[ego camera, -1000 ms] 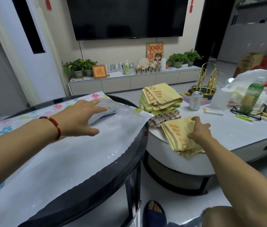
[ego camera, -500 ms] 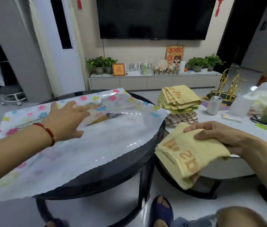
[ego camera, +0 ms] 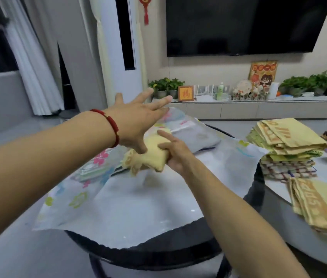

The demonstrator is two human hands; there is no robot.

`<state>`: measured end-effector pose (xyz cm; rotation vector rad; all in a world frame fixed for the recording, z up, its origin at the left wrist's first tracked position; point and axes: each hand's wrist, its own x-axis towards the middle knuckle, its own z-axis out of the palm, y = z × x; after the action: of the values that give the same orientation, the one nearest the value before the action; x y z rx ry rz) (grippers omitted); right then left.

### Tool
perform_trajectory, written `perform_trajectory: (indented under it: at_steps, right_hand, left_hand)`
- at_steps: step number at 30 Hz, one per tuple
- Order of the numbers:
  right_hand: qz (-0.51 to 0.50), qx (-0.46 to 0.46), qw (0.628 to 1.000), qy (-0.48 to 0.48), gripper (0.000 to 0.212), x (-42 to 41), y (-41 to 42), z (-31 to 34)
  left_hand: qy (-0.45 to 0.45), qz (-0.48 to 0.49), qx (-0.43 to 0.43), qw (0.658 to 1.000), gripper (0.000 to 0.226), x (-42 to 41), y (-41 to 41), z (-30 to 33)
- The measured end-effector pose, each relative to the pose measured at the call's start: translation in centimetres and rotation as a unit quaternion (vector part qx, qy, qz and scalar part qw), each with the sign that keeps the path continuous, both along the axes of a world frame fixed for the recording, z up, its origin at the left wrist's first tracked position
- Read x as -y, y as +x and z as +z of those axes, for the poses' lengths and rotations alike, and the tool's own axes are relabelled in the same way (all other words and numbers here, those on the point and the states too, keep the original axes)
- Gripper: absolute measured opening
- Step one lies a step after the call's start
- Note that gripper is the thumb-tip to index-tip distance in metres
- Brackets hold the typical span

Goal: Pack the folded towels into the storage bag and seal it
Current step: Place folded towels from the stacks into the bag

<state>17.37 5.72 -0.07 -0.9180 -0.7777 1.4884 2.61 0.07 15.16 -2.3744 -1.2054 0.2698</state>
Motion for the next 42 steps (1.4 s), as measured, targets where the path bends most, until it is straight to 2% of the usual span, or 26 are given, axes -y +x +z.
perform_trajectory:
  at_steps: [2, 6, 10, 13, 15, 17, 20, 22, 24, 26, 27, 29, 30, 31, 32, 34, 36, 39, 40, 42]
  right_hand:
    - [-0.058, -0.068, 0.996, 0.006, 0.060, -3.3, -1.9, -0.9]
    - [-0.056, 0.050, 0.995, -0.071, 0.062, -6.2, -3.5, -4.9]
    - [-0.068, 0.104, 0.991, -0.046, 0.056, -6.9, -3.8, -5.8]
    - [-0.042, 0.147, 0.987, -0.052, 0.053, -5.4, -2.6, -5.5]
    - [-0.030, 0.242, 0.970, -0.026, 0.042, -3.0, -0.4, -4.9]
    - [0.028, 0.321, 0.946, 0.023, 0.029, 0.7, 2.5, -4.4]
    - [0.132, 0.421, 0.896, 0.054, 0.023, 7.0, 8.5, -4.1]
    - [0.167, 0.457, 0.872, 0.051, 0.021, 11.0, 13.5, -3.7]
    - [0.123, 0.454, 0.882, 0.036, 0.017, 14.9, 18.9, -3.5]
    - [-0.027, 0.469, 0.883, 0.003, 0.019, 17.8, 24.4, -4.3]
    - [-0.128, 0.511, 0.850, -0.022, 0.022, 18.6, 27.1, -5.2]
    - [-0.275, 0.628, 0.722, -0.098, 0.021, 19.1, 31.9, -7.3]
    - [-0.308, 0.674, 0.656, -0.145, 0.021, 19.2, 33.8, -8.4]
    - [-0.317, 0.697, 0.613, -0.195, 0.029, 19.1, 35.5, -9.4]
    - [-0.310, 0.702, 0.596, -0.237, 0.037, 18.9, 36.9, -10.4]
    - [-0.283, 0.681, 0.604, -0.302, 0.046, 18.3, 38.5, -11.8]
    - [-0.252, 0.673, 0.605, -0.344, 0.047, 17.6, 39.0, -12.8]
    - [-0.257, 0.663, 0.606, -0.357, 0.044, 16.5, 39.1, -12.9]
    - [-0.270, 0.648, 0.619, -0.352, 0.047, 16.2, 39.4, -12.5]
    - [-0.283, 0.598, 0.669, -0.340, 0.060, 16.0, 40.0, -11.7]
  left_hand:
    - [0.003, -0.001, 0.003, 1.000, 0.115, -0.6, -0.1, 0.3]
    - [-0.013, -0.004, 0.034, 0.999, 0.115, -1.5, -0.3, 0.3]
    - [-0.012, -0.025, 0.042, 0.999, 0.110, -1.6, -0.2, -0.9]
    - [0.000, -0.041, 0.038, 0.998, 0.104, -1.3, -0.1, -2.0]
    - [0.003, -0.055, 0.042, 0.998, 0.095, -0.9, 0.0, -2.8]
    - [-0.005, -0.063, 0.041, 0.997, 0.090, -0.3, 0.5, -3.5]
    - [-0.024, -0.071, 0.046, 0.996, 0.083, 0.2, 1.8, -4.6]
    - [-0.020, -0.089, 0.050, 0.995, 0.083, 0.2, 2.9, -5.4]
    - [-0.013, -0.104, 0.055, 0.993, 0.080, 0.1, 4.2, -5.9]
    - [-0.016, -0.108, 0.061, 0.992, 0.079, 0.0, 5.3, -6.4]
    - [-0.017, -0.107, 0.061, 0.992, 0.080, -0.2, 5.8, -6.7]
    - [-0.019, -0.108, 0.073, 0.991, 0.084, -0.3, 6.5, -7.2]
    - [-0.022, -0.110, 0.081, 0.990, 0.086, -0.4, 6.9, -7.3]
    - [-0.026, -0.114, 0.088, 0.989, 0.087, -0.4, 7.1, -7.4]
    - [-0.033, -0.118, 0.097, 0.988, 0.087, -0.5, 7.3, -7.5]
    - [-0.055, -0.127, 0.123, 0.983, 0.087, -0.7, 7.7, -7.3]
    - [-0.067, -0.136, 0.146, 0.978, 0.089, -0.8, 8.0, -7.2]
    - [-0.066, -0.152, 0.159, 0.973, 0.089, -1.1, 8.1, -7.2]
    - [-0.064, -0.153, 0.160, 0.973, 0.088, -1.2, 7.9, -7.3]
    - [-0.055, -0.150, 0.160, 0.974, 0.084, -1.0, 7.5, -7.8]
